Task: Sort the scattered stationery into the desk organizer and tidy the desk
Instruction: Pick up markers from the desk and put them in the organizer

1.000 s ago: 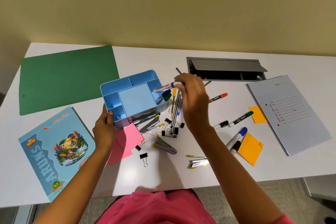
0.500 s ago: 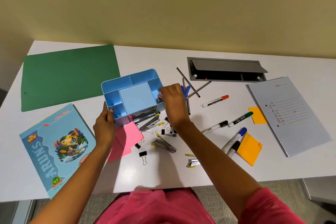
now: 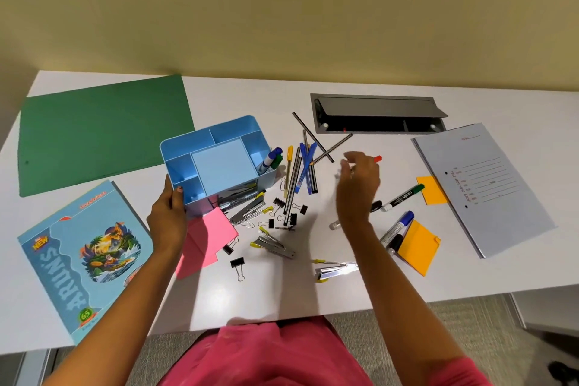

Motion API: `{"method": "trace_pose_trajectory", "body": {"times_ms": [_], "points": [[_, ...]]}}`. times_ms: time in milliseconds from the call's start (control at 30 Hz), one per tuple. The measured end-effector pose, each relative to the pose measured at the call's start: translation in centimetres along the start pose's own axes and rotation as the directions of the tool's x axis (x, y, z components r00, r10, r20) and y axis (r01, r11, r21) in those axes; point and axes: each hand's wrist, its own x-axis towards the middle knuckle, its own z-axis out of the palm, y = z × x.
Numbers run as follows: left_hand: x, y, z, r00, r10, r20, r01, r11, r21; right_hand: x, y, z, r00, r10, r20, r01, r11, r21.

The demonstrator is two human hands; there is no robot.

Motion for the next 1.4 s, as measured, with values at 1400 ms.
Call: {"method": "trace_pose_trajectory", "body": {"times_ms": [1400], "points": [[-0.1,-0.3,-0.1,1.000,-0.016,0.021,0.017,0.999,-0.031,-2.7,-10.0,-0.1,0.956,-0.267,-0.118,0.292,0.860,0.419]]}}
